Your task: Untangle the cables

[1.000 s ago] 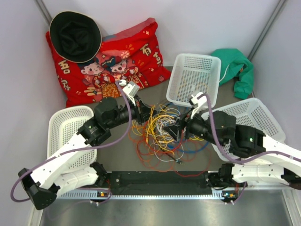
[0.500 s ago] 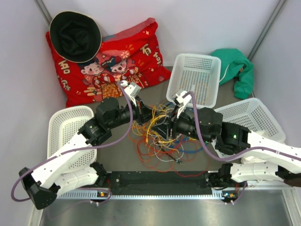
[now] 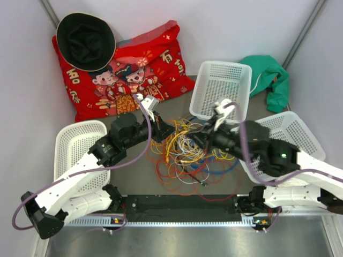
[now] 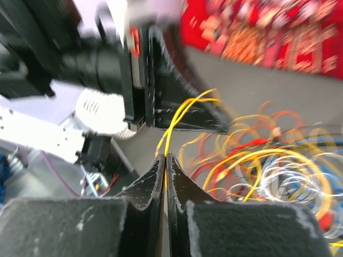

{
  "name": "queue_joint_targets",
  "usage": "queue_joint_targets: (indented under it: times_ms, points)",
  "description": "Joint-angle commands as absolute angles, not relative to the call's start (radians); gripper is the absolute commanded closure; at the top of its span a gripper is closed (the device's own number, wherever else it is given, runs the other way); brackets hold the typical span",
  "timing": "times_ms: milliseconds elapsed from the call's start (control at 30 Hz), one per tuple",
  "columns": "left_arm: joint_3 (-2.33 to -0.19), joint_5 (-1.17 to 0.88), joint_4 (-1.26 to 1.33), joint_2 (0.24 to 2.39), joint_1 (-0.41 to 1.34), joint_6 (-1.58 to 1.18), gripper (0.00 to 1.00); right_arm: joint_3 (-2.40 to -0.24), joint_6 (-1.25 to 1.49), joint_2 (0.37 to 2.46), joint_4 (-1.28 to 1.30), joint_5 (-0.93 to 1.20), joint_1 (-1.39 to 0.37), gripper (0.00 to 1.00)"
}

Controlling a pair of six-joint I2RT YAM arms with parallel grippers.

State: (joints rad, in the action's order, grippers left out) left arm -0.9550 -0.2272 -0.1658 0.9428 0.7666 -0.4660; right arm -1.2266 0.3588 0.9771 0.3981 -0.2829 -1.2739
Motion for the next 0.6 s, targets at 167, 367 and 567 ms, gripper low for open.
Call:
queue_joint_targets:
  times_ms: [167,367,567]
  points:
    - [-0.917,0.073,-0.333,0.927,0.730,-0.520,1.00,-1.397,0.207,0.720,0.511,-0.612,-1.284,1.00]
    - [-0.888,0.137,-0.460,0.940,0.591,-0.612,1.00,-1.408,0.117,0.650,0.480,-0.787,-1.284,1.00]
    - [-0.836,0.085,-0.439,0.927,0.554,-0.635,1.00,-1.443,0.055,0.702,0.482,-0.833,-1.284,1.00]
